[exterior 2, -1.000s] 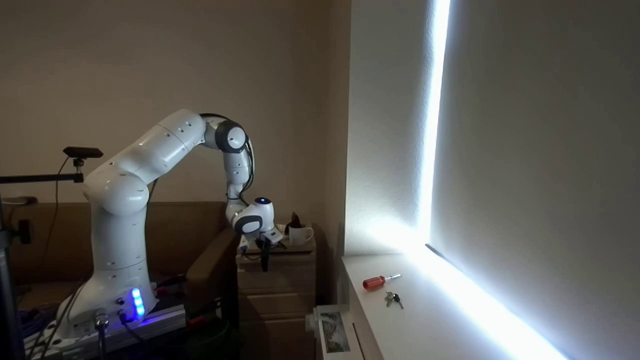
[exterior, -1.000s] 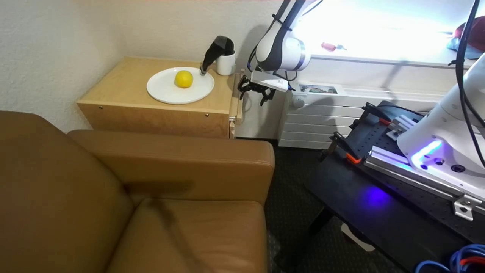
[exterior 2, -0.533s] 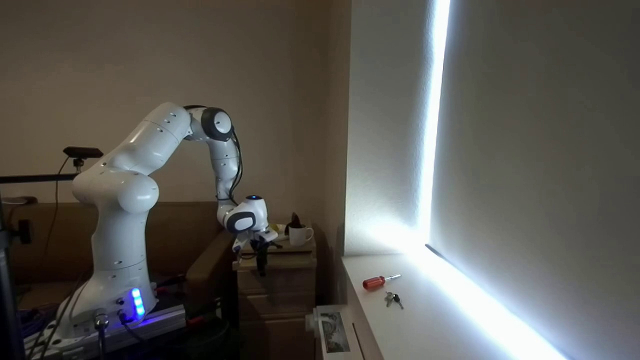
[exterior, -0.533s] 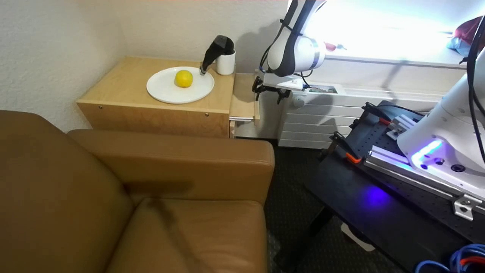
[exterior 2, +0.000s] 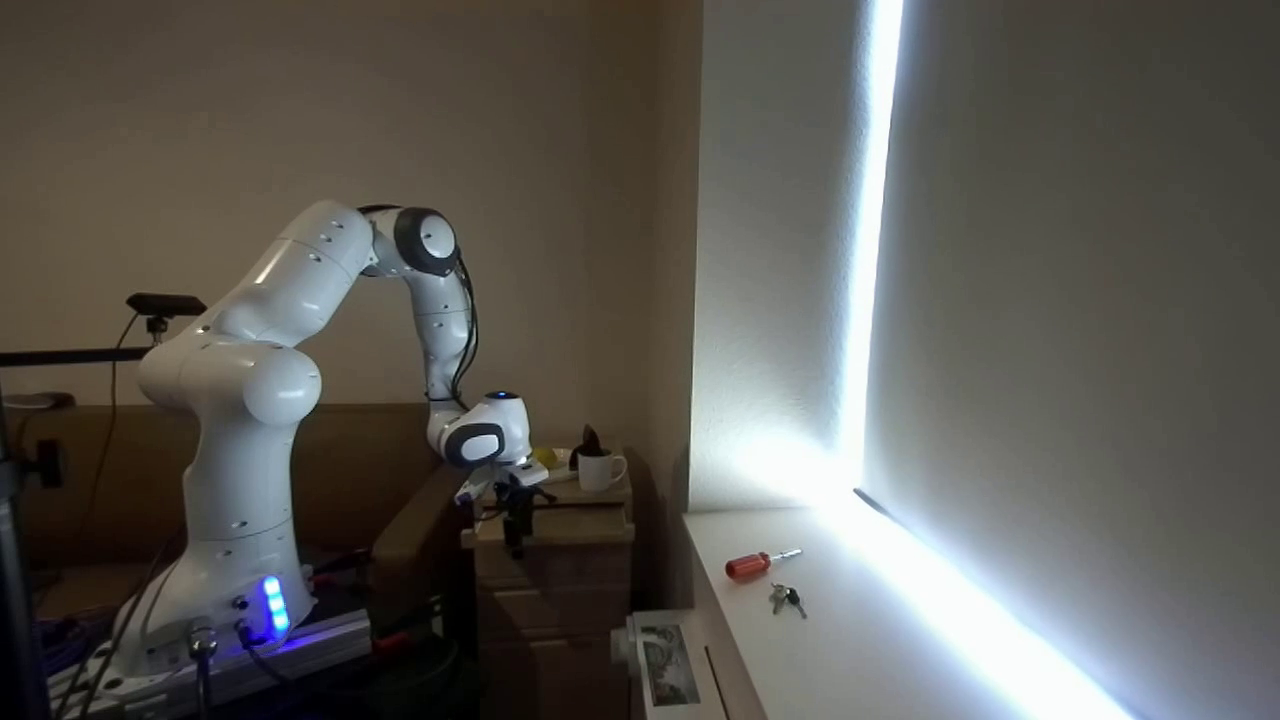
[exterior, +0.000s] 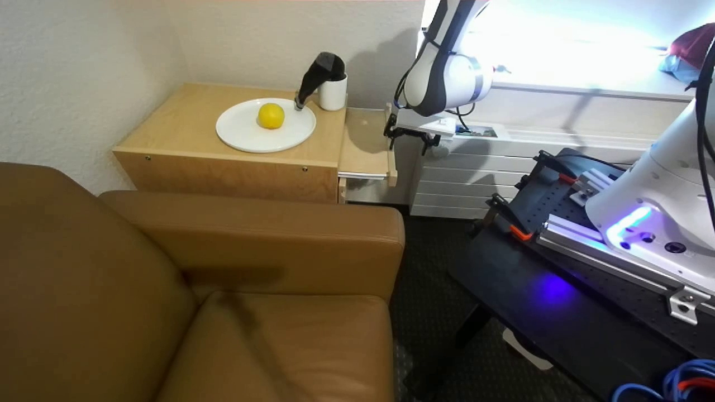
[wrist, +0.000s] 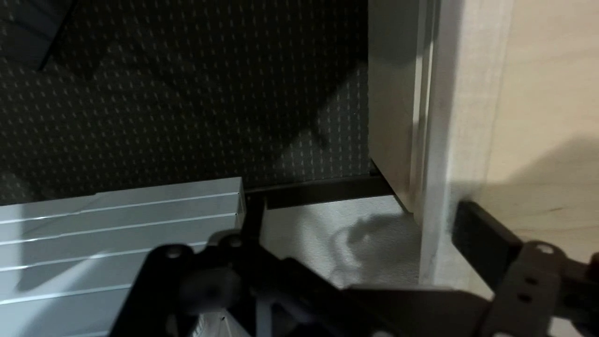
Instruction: Pull out the top shelf of the nightstand
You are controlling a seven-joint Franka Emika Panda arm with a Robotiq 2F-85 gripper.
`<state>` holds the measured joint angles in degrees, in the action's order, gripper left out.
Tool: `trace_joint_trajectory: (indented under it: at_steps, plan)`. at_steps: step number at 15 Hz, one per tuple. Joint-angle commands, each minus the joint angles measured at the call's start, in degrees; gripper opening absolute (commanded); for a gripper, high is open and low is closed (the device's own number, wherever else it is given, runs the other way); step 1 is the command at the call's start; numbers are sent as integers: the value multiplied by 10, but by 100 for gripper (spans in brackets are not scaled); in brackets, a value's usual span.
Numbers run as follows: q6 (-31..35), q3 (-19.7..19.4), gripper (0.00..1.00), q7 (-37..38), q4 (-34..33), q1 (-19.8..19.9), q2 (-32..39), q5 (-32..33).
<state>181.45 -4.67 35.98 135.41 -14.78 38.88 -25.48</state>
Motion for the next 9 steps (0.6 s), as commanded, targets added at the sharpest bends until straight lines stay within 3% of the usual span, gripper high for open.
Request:
trace_joint_trajectory:
  at_steps: [1,3,9]
  plan:
    - [-5,-2,100,24,11,-2,68,-13]
    - [0,-1,100,24,9,1,-4,-5]
    - [50,-8,100,30,34,-5,-48,-13]
